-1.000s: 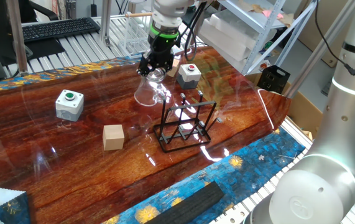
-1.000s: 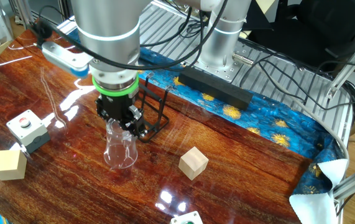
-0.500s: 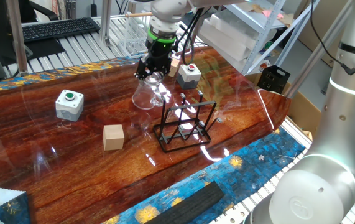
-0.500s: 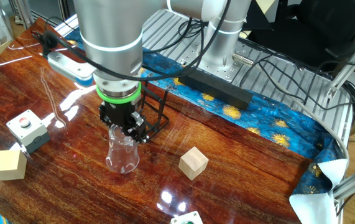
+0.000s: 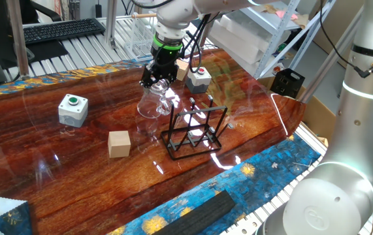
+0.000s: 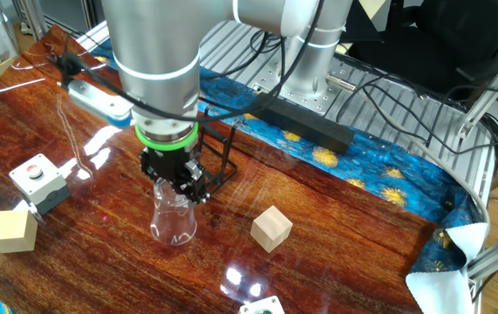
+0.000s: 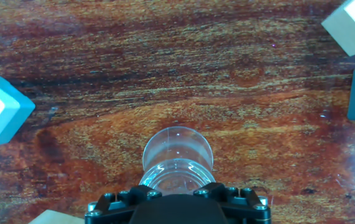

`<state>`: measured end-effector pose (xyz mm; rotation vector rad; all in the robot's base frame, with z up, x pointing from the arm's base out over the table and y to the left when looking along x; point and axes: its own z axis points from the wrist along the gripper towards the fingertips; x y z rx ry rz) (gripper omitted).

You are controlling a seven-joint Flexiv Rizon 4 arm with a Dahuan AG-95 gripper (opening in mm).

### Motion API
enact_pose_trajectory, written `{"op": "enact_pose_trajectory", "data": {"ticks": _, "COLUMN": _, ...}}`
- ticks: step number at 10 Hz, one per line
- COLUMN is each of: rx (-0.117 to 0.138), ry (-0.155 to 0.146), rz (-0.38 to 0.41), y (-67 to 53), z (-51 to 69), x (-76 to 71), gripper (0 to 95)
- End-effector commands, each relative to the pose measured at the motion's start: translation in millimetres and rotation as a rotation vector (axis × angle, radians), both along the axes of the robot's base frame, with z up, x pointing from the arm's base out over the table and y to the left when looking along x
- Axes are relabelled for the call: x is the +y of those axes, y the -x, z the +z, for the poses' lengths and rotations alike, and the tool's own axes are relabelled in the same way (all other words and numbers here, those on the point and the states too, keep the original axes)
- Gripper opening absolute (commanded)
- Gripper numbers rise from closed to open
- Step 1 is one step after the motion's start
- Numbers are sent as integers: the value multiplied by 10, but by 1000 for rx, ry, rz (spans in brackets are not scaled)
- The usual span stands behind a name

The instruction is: Take the cup off the cup rack

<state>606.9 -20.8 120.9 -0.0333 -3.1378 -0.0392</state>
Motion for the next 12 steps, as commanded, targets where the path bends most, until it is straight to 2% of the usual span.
{"op": "enact_pose_trajectory", "data": {"ticks": 1, "rx": 6, "ry": 1, "rz": -14, "y": 17, "z": -5, "x": 1, "gripper": 0}}
{"op": "enact_pose_trajectory", "data": {"ticks": 2, "rx": 6, "ry": 3, "rz": -45, "y": 19, "z": -32, "x": 7, "gripper": 190}}
{"op": "enact_pose_trajectory", "data": {"ticks": 3, "rx": 7, "ry": 3, "rz": -68, "y": 21, "z": -49, "x": 12, "gripper": 760}}
{"op": "enact_pose_trajectory", "data": {"ticks": 4, "rx": 8, "ry": 3, "rz": -81, "y": 22, "z": -56, "x": 13, "gripper": 760}}
{"op": "enact_pose_trajectory", "data": {"ticks": 5, "rx": 9, "ry": 2, "rz": -83, "y": 23, "z": -63, "x": 15, "gripper": 950}}
{"op": "enact_pose_trajectory", "data": {"ticks": 8, "rx": 13, "ry": -1, "rz": -88, "y": 22, "z": -62, "x": 15, "gripper": 950}}
{"op": "enact_pose_trajectory", "data": {"ticks": 10, "rx": 32, "ry": -4, "rz": -82, "y": 18, "z": -15, "x": 5, "gripper": 950}}
{"op": "enact_pose_trajectory", "data": {"ticks": 11, "rx": 39, "ry": -1, "rz": -70, "y": 15, "z": 34, "x": -6, "gripper": 760}}
{"op": "enact_pose_trajectory", "data": {"ticks": 12, "rx": 50, "ry": 1, "rz": -62, "y": 12, "z": 91, "x": -20, "gripper": 760}}
